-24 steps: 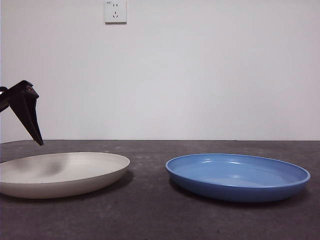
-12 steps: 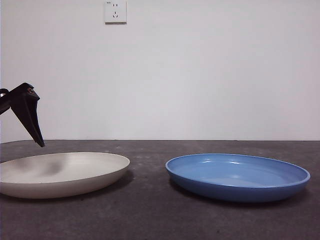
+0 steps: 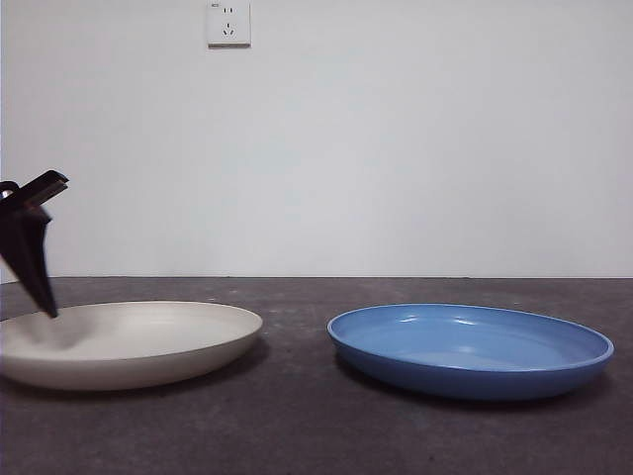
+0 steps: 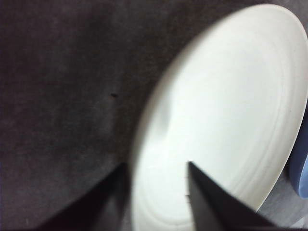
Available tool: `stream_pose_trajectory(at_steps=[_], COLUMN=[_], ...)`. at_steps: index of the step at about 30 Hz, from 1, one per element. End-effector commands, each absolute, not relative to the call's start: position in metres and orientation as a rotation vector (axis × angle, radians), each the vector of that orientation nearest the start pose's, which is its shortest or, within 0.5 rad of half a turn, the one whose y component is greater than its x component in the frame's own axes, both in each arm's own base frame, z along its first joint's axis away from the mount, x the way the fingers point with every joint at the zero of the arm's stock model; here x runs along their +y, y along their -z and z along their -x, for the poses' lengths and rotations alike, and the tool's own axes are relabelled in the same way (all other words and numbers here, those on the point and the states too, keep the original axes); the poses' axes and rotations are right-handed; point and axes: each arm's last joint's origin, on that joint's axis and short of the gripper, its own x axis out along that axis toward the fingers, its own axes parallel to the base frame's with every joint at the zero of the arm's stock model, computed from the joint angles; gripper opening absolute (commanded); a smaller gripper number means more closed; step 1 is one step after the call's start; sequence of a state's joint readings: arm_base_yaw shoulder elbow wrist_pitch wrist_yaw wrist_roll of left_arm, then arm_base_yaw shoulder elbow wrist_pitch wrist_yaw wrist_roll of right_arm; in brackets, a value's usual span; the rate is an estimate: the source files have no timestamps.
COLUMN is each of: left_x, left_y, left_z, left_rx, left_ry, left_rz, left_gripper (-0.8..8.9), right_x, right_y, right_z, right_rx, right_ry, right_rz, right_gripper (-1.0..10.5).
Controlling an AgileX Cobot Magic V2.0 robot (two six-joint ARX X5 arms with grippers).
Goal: Pick up the white plate, put it on the blue plate, put it on desk
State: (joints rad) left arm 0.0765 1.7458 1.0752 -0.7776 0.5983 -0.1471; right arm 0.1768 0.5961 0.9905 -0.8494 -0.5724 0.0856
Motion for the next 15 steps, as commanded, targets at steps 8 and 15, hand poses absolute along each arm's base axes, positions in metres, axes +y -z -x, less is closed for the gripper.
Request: stream_pose_trajectory(at_steps=[8,15], left_x=[0.0096,0.0097], left_y=[-0.1637,-0.1701], left_z=[-0.3113,-0.3138], left_rx=[1.42,1.405], left_ry=[0.281,0.289], left_rz=[0.562,0.562], left_gripper=[0.06,0.06], right_x=[0.031,0.031], right_y=[-0.3657,-0.3657], right_z=[-0.0824,-0.0824], right_rx=[0.471,0.471], right_ry=[-0.721,-0.721], right_rz=[-0.174,-0.174], right_gripper=[6.0,6.0])
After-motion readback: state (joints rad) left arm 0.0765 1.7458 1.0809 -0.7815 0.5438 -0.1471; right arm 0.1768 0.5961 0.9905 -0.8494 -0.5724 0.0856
